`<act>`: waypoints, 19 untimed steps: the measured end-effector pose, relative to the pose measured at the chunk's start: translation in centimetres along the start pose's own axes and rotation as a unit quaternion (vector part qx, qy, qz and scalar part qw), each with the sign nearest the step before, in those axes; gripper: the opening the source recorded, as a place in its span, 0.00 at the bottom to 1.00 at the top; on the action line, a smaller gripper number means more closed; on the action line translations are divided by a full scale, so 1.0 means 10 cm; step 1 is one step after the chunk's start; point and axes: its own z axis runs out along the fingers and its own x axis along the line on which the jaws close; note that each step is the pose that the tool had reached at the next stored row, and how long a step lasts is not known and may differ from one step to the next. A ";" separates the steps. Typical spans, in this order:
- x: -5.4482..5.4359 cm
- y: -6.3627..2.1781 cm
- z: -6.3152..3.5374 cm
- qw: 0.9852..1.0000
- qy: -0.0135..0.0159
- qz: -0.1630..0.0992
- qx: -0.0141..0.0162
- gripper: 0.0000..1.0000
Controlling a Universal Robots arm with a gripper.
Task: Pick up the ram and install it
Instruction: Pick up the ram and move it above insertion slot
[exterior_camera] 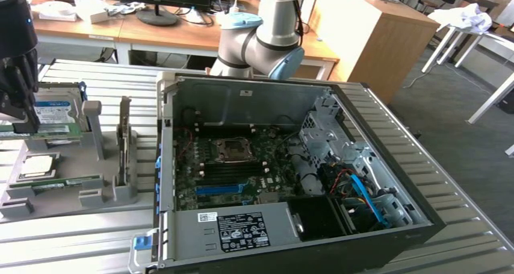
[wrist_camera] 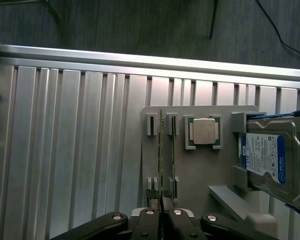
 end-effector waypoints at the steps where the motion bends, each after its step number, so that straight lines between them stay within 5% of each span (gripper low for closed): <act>1: 0.00 0.000 -0.007 1.000 0.000 0.000 0.000 0.13; 19: 0.00 0.004 -0.119 1.000 0.000 0.000 0.000 0.13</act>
